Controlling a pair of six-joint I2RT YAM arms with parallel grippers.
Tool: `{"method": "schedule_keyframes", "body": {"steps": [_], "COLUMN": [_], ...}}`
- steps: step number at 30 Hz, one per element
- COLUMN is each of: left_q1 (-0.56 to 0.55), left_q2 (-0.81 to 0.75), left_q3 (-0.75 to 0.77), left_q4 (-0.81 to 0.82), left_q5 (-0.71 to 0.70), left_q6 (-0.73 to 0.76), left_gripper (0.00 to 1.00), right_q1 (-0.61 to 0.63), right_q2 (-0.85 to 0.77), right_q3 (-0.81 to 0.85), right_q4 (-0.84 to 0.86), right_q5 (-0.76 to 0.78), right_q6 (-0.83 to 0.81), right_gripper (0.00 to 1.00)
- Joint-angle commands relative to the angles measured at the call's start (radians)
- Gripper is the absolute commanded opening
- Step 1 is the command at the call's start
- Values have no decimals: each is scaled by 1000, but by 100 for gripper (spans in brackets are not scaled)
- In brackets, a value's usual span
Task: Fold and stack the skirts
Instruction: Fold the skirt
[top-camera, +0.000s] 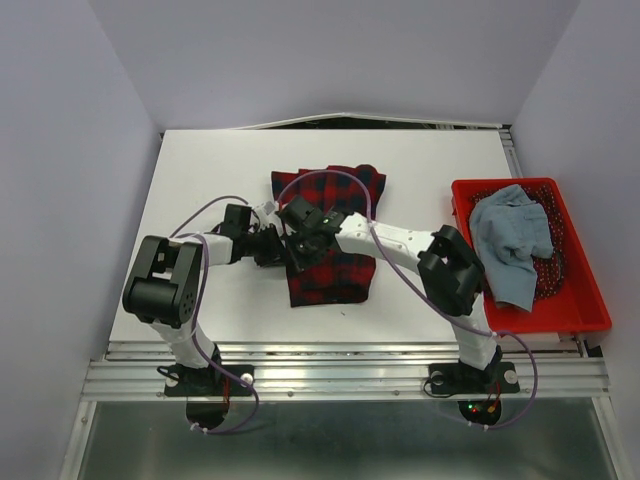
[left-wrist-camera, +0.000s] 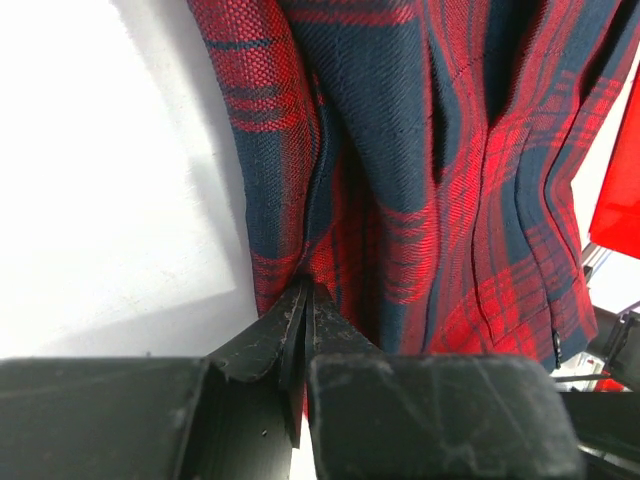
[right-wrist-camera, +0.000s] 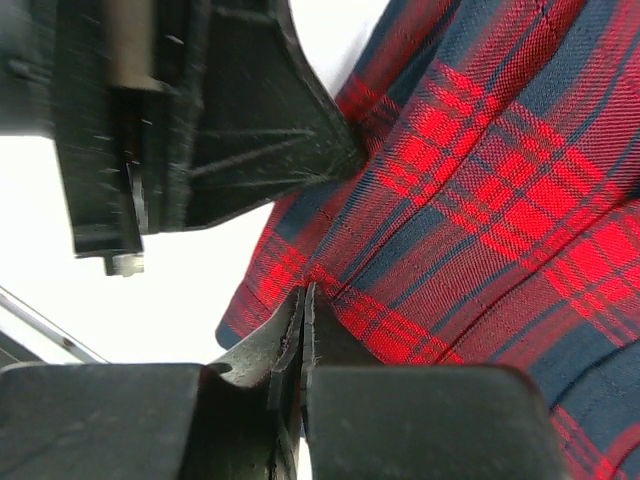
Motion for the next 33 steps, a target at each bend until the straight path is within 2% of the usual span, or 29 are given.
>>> {"method": "schedule_keyframes", "body": {"steps": [1, 5, 12, 19, 23, 26, 33], "left_q1": [-4, -4, -4, -4, -4, 0, 29], "left_q2": [26, 24, 31, 60, 51, 38, -11], "left_q3": [25, 25, 25, 35, 39, 34, 22], "left_q4": [-19, -21, -22, -28, -33, -36, -51], "left_q5": [-35, -38, -41, -36, -42, -48, -41], "left_q6": [12, 13, 13, 15, 20, 16, 10], "left_gripper": [12, 12, 11, 11, 11, 11, 16], "right_q1": [7, 7, -66, -76, -96, -120, -142], "right_q2": [-62, -51, 4, -8, 18, 50, 51], "right_q3": [65, 78, 78, 41, -54, -216, -384], "right_q4": [11, 14, 63, 158, 214, 360, 611], "right_q5": [-61, -129, -359, -459, -477, -521, -557], "right_q6": [43, 91, 201, 255, 273, 305, 338], "right_gripper": [1, 1, 1, 1, 1, 1, 1]}}
